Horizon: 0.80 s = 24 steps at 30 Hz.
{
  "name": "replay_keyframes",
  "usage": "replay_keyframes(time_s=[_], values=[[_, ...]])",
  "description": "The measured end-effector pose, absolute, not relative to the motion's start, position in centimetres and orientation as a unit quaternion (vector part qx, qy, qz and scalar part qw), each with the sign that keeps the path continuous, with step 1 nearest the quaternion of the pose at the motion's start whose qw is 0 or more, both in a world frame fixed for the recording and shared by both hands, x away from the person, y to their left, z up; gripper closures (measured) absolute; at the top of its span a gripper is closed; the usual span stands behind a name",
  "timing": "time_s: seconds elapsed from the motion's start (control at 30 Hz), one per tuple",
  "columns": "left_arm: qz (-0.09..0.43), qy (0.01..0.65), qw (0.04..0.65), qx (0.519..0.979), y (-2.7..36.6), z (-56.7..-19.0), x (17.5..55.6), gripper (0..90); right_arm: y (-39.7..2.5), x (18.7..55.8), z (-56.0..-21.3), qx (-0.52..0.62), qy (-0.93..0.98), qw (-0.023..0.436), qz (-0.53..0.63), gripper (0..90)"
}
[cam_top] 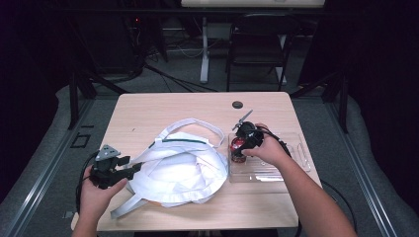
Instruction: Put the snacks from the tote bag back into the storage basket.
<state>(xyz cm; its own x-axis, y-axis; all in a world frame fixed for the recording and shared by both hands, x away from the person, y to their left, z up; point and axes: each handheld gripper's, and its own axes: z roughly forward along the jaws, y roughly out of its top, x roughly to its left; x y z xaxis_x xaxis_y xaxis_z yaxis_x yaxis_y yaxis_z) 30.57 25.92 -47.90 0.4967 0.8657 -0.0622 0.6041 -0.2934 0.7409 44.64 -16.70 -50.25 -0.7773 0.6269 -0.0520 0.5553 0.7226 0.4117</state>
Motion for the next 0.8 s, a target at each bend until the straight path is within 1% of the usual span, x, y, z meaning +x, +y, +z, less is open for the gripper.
replay_keyframes(time_s=[0.37, 0.8], values=[[0.18, 0.471, 0.368, 0.782, 25.9, -47.8, 30.5, 47.2, -17.1, 44.3, -49.6, 0.327, 0.918, 0.095, 0.201, 24.2], [0.177, 0.469, 0.37, 0.782, 25.8, -47.9, 30.4, 47.2, -17.5, 43.5, -48.5, 0.334, 0.91, 0.108, 0.222, 23.6]])
